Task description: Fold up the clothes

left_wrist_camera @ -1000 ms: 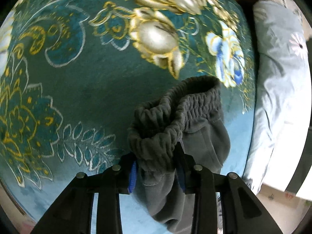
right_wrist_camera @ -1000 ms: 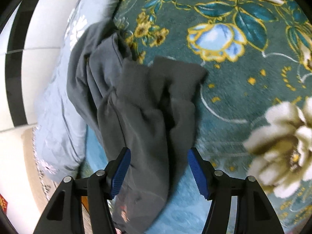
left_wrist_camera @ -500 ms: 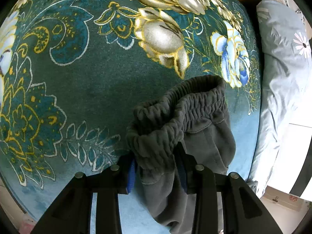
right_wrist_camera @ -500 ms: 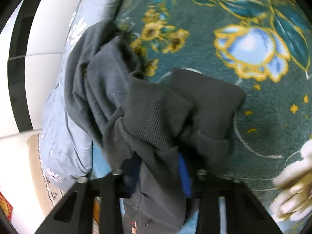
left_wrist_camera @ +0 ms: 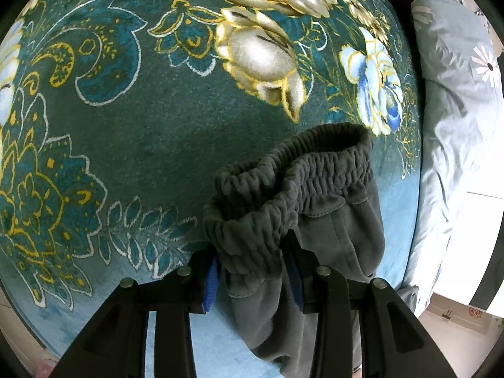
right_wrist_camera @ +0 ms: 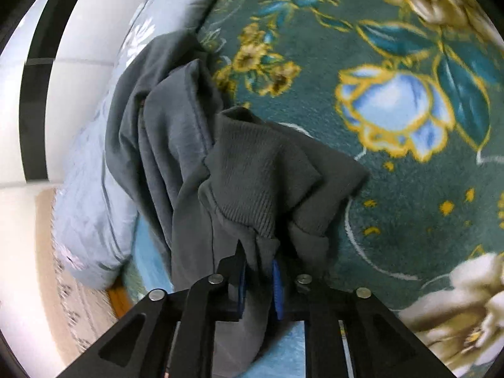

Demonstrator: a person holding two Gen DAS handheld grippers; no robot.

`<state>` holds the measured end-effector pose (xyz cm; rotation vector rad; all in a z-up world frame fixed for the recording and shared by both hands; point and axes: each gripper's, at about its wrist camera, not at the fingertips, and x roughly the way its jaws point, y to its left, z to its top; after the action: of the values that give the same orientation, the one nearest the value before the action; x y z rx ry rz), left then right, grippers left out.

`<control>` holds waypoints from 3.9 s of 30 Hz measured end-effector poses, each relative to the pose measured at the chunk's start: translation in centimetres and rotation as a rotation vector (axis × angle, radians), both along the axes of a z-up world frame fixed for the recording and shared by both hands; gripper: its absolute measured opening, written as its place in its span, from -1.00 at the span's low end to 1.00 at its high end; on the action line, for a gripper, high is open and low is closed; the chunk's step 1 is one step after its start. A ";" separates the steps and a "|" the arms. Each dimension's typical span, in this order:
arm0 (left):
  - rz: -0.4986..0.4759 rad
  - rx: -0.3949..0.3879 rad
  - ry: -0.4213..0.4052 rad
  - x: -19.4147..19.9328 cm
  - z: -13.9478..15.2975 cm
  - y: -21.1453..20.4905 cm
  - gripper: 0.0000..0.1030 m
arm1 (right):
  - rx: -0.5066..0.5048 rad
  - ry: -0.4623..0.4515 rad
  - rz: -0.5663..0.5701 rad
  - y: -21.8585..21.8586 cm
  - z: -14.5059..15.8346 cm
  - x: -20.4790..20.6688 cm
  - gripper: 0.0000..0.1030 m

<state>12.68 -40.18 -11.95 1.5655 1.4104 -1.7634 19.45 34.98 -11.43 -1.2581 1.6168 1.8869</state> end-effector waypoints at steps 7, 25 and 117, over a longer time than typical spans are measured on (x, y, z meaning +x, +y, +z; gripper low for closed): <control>0.034 0.016 -0.002 0.5 -0.7 -0.1 -0.14 | 0.026 -0.040 -0.054 0.5 0.1 2.6 0.31; -0.155 0.013 0.357 0.2 8.5 0.7 -0.38 | -0.033 0.264 -0.081 0.8 6.4 0.3 -0.65; -0.545 0.186 0.231 2.6 4.4 17.9 -0.29 | 0.672 -0.020 1.017 -33.9 12.2 -6.4 -0.65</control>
<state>15.31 -22.25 -7.52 2.0465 1.3661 -2.2332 13.00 1.04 0.72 -1.8789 0.1407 2.5821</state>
